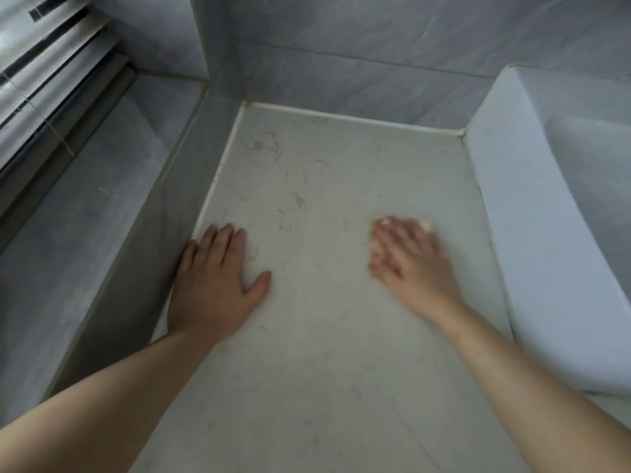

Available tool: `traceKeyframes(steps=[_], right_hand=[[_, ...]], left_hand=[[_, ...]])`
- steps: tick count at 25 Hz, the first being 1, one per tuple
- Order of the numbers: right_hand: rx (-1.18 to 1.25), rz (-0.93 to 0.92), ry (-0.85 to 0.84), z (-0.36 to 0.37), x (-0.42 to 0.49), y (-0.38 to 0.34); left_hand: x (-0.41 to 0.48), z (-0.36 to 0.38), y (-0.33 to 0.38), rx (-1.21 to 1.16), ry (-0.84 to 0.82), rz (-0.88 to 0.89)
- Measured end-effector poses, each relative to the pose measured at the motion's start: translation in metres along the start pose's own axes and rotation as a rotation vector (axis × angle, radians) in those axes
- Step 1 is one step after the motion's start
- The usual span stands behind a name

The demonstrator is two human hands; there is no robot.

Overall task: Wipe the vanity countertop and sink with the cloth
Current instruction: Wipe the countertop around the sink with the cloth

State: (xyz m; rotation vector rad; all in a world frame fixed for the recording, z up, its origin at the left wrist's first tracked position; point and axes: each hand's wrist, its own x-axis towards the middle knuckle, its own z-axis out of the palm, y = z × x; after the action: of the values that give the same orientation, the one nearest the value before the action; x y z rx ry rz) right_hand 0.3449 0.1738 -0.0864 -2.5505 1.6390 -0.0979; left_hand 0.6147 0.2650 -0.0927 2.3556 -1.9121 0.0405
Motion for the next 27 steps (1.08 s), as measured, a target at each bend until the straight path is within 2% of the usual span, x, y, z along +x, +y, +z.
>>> traceKeyframes(steps=[3, 4, 5, 7, 10, 12, 13, 15, 17, 19, 20, 23, 25, 27], right_hand=[[0.013, 0.480, 0.020, -0.008, 0.004, 0.053], [0.033, 0.547, 0.026, -0.007, 0.011, 0.048], [0.044, 0.533, 0.057, -0.004, 0.016, 0.033], [0.075, 0.319, 0.077, 0.005, 0.018, -0.014], [0.086, -0.072, -0.040, 0.013, -0.005, -0.096], [0.080, -0.246, -0.072, 0.011, -0.028, -0.113], [0.081, -0.269, -0.064, 0.011, -0.039, -0.105], [0.079, -0.130, 0.020, 0.013, -0.056, -0.069], [0.052, 0.177, 0.061, 0.008, -0.065, -0.038], [0.031, 0.395, -0.018, 0.006, -0.061, -0.045], [0.032, 0.386, -0.028, 0.007, -0.057, -0.064], [0.105, 0.090, -0.049, 0.014, -0.046, -0.138], [0.116, -0.140, -0.074, 0.017, -0.058, -0.178], [0.076, -0.331, -0.120, 0.019, -0.086, -0.188]], left_hand=[[0.001, 0.001, 0.001, -0.002, 0.000, 0.004], [0.002, 0.001, 0.000, -0.004, 0.002, 0.006], [0.002, 0.000, 0.000, -0.009, 0.006, 0.006], [0.001, 0.000, 0.001, -0.012, 0.010, 0.009], [-0.001, -0.002, 0.000, -0.031, 0.001, 0.021], [0.001, -0.003, 0.000, -0.054, -0.001, 0.018], [-0.001, -0.004, 0.001, -0.045, -0.018, 0.011], [-0.008, -0.006, 0.001, -0.008, -0.066, 0.019], [-0.021, -0.006, -0.003, -0.044, -0.089, 0.072], [-0.036, -0.011, -0.012, -0.216, -0.099, 0.092], [-0.042, -0.015, -0.017, -0.342, -0.103, 0.049], [-0.060, -0.026, -0.020, -0.610, -0.100, -0.118], [-0.075, -0.024, -0.017, -0.617, -0.076, -0.163], [-0.089, -0.020, -0.014, -0.577, -0.044, -0.163]])
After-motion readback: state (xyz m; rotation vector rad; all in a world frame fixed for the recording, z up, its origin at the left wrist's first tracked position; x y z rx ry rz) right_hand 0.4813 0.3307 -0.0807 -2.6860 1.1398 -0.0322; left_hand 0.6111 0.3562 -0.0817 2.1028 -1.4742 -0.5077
